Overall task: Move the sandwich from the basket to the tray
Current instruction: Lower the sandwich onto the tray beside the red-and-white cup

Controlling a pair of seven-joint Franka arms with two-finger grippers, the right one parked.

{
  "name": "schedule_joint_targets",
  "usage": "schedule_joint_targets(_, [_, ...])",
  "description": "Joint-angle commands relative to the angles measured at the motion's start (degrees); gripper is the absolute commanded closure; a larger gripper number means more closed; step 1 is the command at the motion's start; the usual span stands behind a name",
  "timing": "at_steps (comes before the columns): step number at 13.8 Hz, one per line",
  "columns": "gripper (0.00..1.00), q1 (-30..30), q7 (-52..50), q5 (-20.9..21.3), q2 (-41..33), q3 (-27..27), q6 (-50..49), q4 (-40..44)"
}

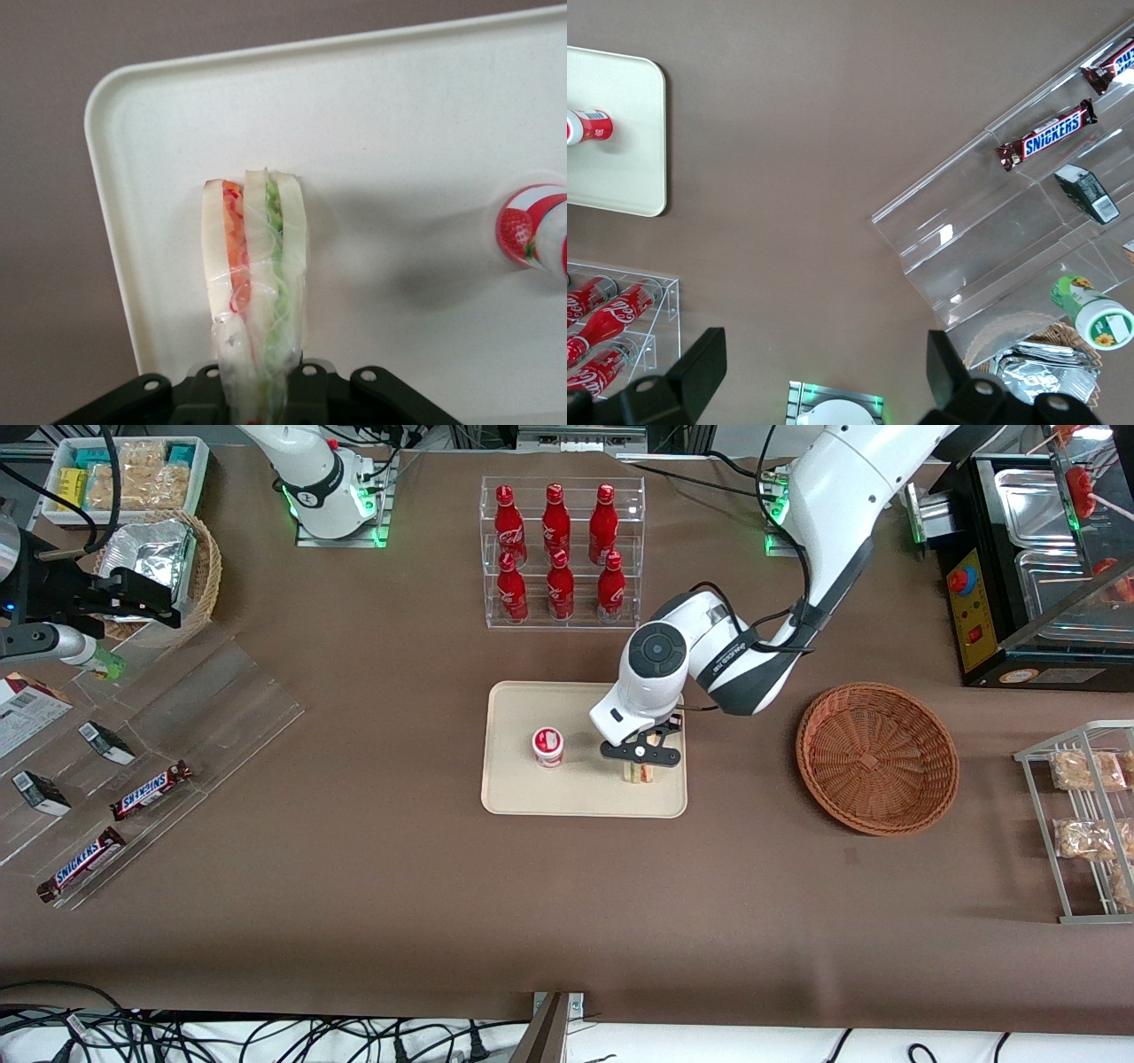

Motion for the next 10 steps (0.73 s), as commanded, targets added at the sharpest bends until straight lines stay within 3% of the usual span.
schedule_joint_targets(1, [0.85,-0.4,-1.12,1.68,0.45,0.22,0.09,0.46])
schedule_joint_targets(5, [0.37,-0.4,-1.3,1.68,0.45,0.22,0.27,0.46])
schedule_joint_targets(7, [0.0,-0.4,-2.25,1.68,0.45,0.4,0.53,0.46])
schedule_joint_targets(10, [0.0,0.13,-5.25,1.6,-1.73,0.22,-0.52,1.08])
